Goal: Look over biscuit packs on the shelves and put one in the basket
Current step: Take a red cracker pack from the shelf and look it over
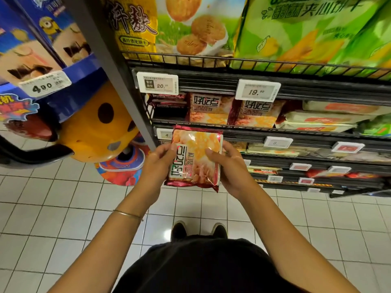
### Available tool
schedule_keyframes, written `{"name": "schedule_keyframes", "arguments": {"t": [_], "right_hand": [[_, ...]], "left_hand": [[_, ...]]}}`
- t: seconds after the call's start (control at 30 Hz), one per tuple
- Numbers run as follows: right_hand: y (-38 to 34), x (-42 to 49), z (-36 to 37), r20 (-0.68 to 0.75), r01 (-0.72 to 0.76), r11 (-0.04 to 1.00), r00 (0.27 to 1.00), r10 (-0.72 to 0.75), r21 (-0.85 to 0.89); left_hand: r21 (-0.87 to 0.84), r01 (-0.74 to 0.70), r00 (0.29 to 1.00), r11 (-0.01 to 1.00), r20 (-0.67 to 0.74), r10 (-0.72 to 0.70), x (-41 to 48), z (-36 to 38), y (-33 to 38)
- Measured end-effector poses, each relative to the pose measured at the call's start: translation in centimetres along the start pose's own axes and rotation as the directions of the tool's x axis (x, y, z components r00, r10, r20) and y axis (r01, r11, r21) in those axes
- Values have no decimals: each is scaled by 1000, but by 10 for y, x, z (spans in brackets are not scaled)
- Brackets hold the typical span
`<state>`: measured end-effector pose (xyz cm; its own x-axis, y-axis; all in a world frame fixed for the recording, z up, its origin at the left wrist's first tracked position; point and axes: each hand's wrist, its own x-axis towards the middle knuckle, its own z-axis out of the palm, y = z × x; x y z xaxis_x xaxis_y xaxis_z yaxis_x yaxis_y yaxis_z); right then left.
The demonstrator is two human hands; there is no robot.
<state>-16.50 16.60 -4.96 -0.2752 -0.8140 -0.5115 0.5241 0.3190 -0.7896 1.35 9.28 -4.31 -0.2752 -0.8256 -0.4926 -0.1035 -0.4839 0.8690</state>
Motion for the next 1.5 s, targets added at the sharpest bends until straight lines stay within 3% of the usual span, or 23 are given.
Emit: {"name": "schedule_keyframes", "arguments": {"t": [0.13,0.3,0.53,0.6,0.7,0.83,0.93,1.1,1.33,1.5], "right_hand": [[5,-12,7,-50,18,965,999,-5,261],[25,-18,25,-35,51,941,999,-41,335],[31,-31,12,-47,74,988,997,-68,135],[32,-34,10,-58,105,994,993,-105,-2],[33,-38,7,-20,211,944,975,-223,-255],[32,-43,11,56,340,855,936,-347,-391],[30,-43,18,49,392,821,911,-409,-415],[24,-42,23,57,445,773,880,-472,-453],[12,-53,29,110,453,822,890,-443,-346],[2,-58,31,80,400,813,910,-406,-423]], "left_hand": [[-272,138,984,952,143,-101,-15,-13,-6],[-325,54,979,944,204,14,-14,-22,-20],[-255,17,981,967,192,34,-9,-41,-12],[-237,-3,979,971,199,51,-9,-44,-8],[-207,-101,962,973,230,149,-7,-50,-4],[-130,-308,881,942,334,334,-1,-66,1],[-51,-405,818,913,426,386,1,-70,9],[-38,-453,790,891,445,421,-1,-74,12],[-164,-375,831,913,376,409,-1,-77,10],[-71,-317,896,946,303,324,-8,-73,15]]}}
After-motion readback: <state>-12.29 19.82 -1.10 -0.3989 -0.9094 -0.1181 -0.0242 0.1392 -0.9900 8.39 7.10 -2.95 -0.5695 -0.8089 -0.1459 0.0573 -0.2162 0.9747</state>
